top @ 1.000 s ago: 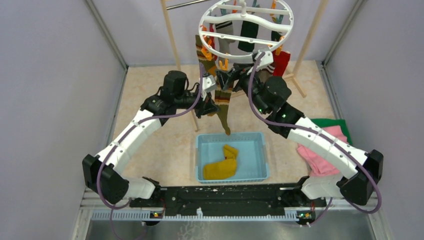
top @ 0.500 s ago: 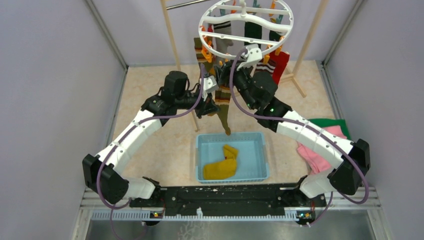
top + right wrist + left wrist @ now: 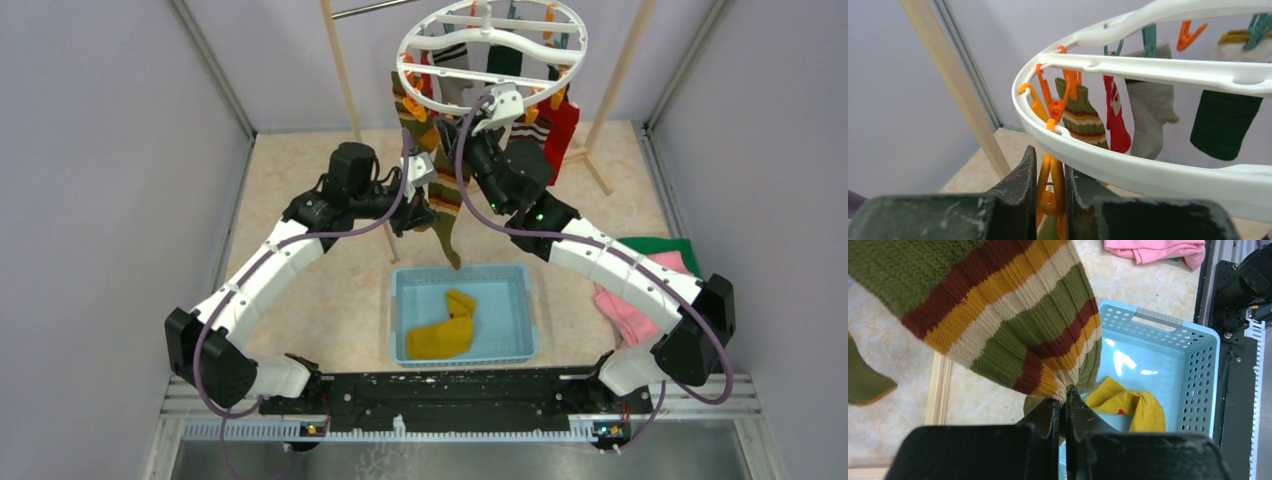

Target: Remove the socks clipped to the hanger

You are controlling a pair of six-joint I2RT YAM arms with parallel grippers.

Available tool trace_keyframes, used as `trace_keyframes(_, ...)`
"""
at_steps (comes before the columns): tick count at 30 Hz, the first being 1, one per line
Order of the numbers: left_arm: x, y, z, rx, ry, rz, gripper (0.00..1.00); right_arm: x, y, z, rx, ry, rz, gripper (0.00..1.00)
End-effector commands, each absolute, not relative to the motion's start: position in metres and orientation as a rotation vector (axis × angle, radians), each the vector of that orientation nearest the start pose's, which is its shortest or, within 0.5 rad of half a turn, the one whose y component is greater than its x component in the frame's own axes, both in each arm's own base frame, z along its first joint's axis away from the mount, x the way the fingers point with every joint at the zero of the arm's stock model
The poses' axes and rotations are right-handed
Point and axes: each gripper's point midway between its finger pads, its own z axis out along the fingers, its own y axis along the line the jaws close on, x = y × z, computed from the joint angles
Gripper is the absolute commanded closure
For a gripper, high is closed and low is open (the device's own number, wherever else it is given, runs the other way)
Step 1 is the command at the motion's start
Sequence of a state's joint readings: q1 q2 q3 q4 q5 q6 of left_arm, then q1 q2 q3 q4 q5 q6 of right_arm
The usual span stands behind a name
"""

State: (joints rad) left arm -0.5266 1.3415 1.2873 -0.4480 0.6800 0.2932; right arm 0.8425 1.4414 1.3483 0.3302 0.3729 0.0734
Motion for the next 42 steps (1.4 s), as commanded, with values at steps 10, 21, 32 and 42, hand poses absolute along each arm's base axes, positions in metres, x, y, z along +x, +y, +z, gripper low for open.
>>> trace_keyframes(10,0.249,-0.267,0.259,1.336,1.658,-0.850,1.00,0.338,0.324,0.480,-0.180,1.258,0.730,1.00)
trace_keyframes(21,0.193,-0.237,0.179,1.582,1.756,-0.907,1.00,0.331,0.318,0.461,-0.180,1.354,0.794,1.00)
trace_keyframes(32,0.176,-0.229,0.130,1.727,1.862,-0.834,0.80,0.309,0.301,0.429,-0.231,1.502,0.790,0.44)
trace_keyframes(42,0.195,-0.236,0.160,1.694,1.745,-0.726,0.01,0.275,0.240,0.370,-0.185,1.662,0.721,0.11)
